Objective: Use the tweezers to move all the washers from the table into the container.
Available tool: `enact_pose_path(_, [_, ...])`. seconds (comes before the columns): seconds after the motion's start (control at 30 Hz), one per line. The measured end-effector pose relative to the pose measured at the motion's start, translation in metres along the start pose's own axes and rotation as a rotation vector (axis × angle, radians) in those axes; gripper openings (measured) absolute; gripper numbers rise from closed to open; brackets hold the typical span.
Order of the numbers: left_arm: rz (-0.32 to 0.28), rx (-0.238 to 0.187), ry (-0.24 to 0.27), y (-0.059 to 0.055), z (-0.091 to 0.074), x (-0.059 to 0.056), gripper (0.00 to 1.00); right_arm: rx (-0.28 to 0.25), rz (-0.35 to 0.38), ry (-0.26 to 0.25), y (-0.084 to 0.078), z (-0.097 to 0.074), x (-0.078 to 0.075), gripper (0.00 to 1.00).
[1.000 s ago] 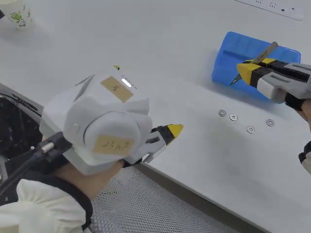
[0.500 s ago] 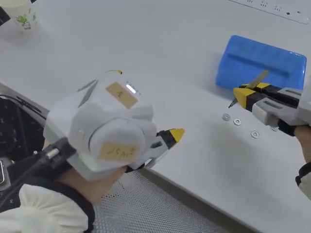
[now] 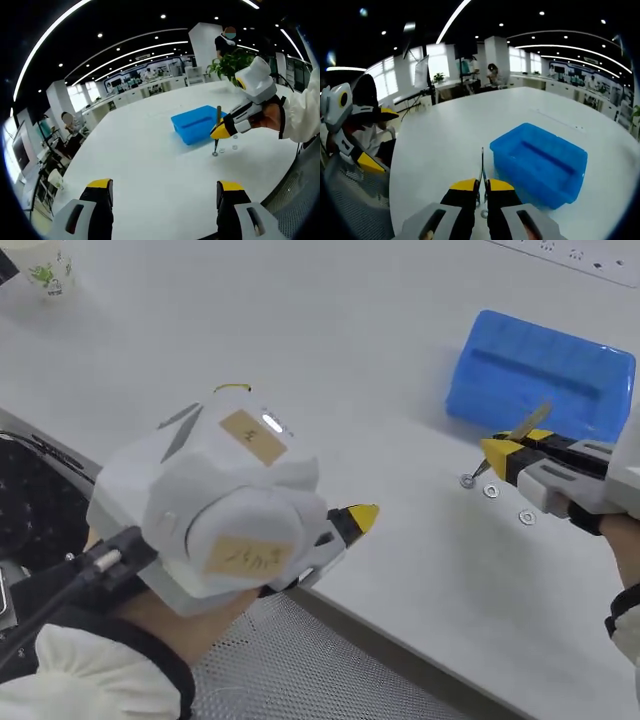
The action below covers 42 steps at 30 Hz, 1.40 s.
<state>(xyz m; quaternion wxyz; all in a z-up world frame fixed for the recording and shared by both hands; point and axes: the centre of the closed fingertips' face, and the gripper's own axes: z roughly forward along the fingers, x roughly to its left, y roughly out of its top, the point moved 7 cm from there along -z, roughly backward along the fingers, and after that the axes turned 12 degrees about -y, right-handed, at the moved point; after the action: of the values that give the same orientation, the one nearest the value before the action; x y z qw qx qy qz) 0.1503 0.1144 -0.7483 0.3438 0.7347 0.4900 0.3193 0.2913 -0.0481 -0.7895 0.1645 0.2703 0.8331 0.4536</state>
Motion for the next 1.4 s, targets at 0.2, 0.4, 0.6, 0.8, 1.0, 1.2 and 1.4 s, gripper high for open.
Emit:
enact_pose_path(0.2, [0.000, 0.005, 0.004, -0.0006, -0.0002, 0.0005, 0.87, -0.005, 0.027, -0.003, 0.0008, 0.0006, -0.0009, 0.04])
enact_pose_path(0.4, [0.003, 0.013, 0.006, -0.0011, -0.0002, 0.0006, 0.86, -0.003, 0.019, 0.002, 0.0006, -0.0003, 0.0007, 0.04])
enact_pose_path(0.6, [0.005, 0.017, 0.006, -0.0010, 0.0000, 0.0003, 0.86, -0.007, 0.004, -0.007, -0.0014, -0.0004, 0.0014, 0.04])
enact_pose_path(0.8, [0.006, 0.020, 0.008, -0.0012, 0.0000, 0.0006, 0.85, -0.012, -0.062, -0.016, -0.0041, 0.0013, 0.0062, 0.03])
enact_pose_path(1.0, [0.008, 0.023, 0.008, -0.0015, -0.0001, 0.0006, 0.85, -0.017, -0.064, -0.024, -0.0049, 0.0027, 0.0053, 0.03])
enact_pose_path(1.2, [0.009, 0.026, 0.008, -0.0020, -0.0002, 0.0005, 0.85, -0.010, -0.009, -0.020, -0.0037, 0.0055, 0.0001, 0.02])
enact_pose_path(1.4, [0.008, 0.023, 0.013, -0.0019, -0.0008, 0.0011, 0.84, 0.015, 0.028, -0.015, -0.0030, 0.0051, -0.0009, 0.01])
